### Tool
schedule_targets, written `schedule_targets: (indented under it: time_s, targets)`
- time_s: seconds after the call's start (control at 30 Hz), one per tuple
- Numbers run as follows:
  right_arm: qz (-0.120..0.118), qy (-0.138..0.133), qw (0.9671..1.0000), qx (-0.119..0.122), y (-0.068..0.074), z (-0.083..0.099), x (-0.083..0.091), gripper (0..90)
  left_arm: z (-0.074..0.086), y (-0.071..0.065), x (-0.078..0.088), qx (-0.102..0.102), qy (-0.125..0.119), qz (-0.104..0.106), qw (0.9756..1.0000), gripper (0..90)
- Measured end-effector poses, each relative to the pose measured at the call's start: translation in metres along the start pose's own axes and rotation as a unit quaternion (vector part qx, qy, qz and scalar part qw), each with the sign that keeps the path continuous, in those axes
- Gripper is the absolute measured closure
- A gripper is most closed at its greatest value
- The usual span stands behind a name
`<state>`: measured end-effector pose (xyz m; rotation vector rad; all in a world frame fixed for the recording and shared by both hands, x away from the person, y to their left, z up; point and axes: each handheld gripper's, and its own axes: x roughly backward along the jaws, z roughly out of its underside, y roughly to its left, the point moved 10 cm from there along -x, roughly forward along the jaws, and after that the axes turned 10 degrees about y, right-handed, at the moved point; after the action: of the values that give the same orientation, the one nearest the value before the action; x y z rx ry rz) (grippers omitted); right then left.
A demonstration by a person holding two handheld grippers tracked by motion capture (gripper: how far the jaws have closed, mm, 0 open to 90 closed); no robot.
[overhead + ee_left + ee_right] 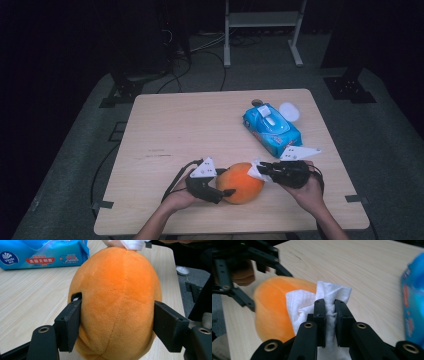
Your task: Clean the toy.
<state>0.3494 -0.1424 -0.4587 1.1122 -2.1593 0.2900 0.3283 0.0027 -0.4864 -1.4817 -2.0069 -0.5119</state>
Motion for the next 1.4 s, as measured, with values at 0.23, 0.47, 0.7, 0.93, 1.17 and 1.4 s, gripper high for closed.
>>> schedule_targets:
  time_s: [0.23, 0.47, 0.7, 0.93, 1.17, 1.4]
  targets:
    - [0.009, 0.003, 0.9997, -0.021, -0.012, 0.009, 0.003, 80.0, 0.003, 0.004, 0.001, 0.013, 0.001, 0.002, 0.9999, 28.4]
    - [-0.016, -0.001, 0.9999, -0.001, 0.006, -0.005, 0.0, 80.0, -0.003, -0.006, -0.001, -0.037, 0.01, -0.025, 0.999, 27.4]
    - [-0.044, -0.004, 0.999, -0.012, 0.01, -0.011, -0.005, 79.6, -0.01, -0.02, -0.005, -0.093, 0.027, -0.047, 0.9942, 27.3]
    - [-0.034, 0.011, 0.9987, -0.038, -0.011, 0.002, -0.004, 79.8, -0.009, -0.019, -0.004, -0.088, 0.023, -0.042, 0.995, 27.2]
    - [-0.047, 0.004, 0.9985, -0.028, 0.003, -0.004, 0.001, 80.4, -0.011, -0.024, -0.006, -0.089, 0.021, -0.037, 0.9952, 26.5]
    - [-0.027, 0.009, 0.9996, -0.009, 0.005, -0.007, -0.004, 80.3, -0.005, -0.017, -0.004, -0.059, 0.014, -0.025, 0.9978, 26.7]
